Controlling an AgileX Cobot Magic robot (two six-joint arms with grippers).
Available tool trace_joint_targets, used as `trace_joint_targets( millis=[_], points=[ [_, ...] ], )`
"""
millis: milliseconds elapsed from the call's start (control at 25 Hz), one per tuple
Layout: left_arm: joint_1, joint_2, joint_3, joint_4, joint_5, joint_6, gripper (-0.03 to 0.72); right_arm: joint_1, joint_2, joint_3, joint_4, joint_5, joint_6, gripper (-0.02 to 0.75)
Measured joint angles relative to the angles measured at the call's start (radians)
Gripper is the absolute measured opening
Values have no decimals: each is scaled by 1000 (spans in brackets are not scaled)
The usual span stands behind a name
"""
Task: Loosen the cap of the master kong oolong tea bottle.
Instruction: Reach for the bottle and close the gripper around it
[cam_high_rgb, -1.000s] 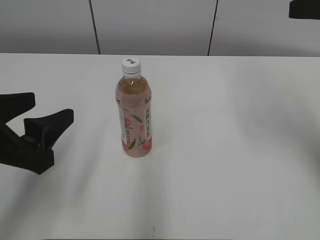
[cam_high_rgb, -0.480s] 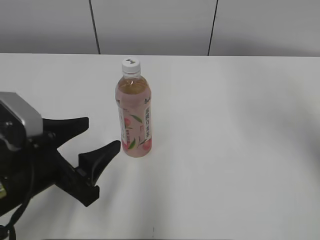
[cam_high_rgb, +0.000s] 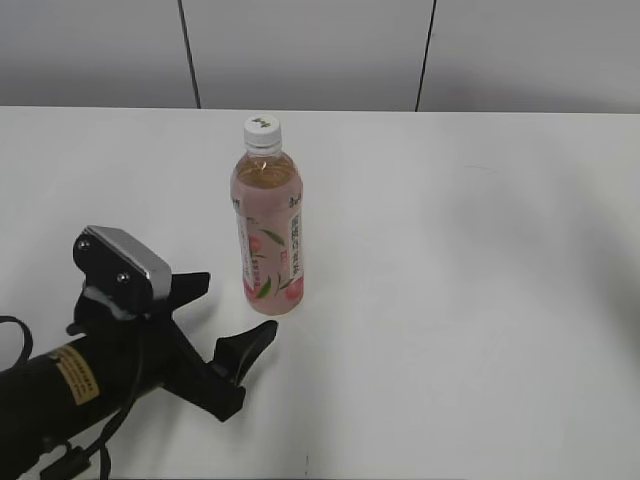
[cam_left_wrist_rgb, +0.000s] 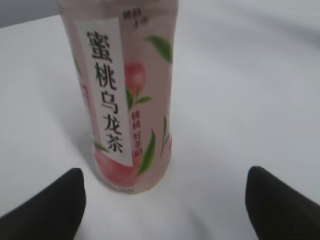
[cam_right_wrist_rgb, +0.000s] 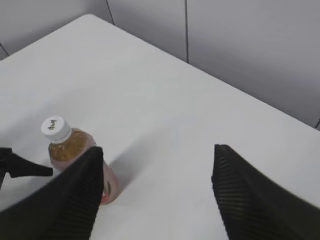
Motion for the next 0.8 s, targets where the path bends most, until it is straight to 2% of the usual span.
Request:
trace_joint_targets(
  millis=[200,600,800],
  points=[
    [0,0,-54,-8,-3,-2,589,56,13,-35,-88,5,73,524],
    [62,72,-172,-4,-7,-3,589,122,38,-75,-139,15,129,524],
    [68,80,-233,12,-4,-3,589,141,58,-77,-152,33,175,524]
  ],
)
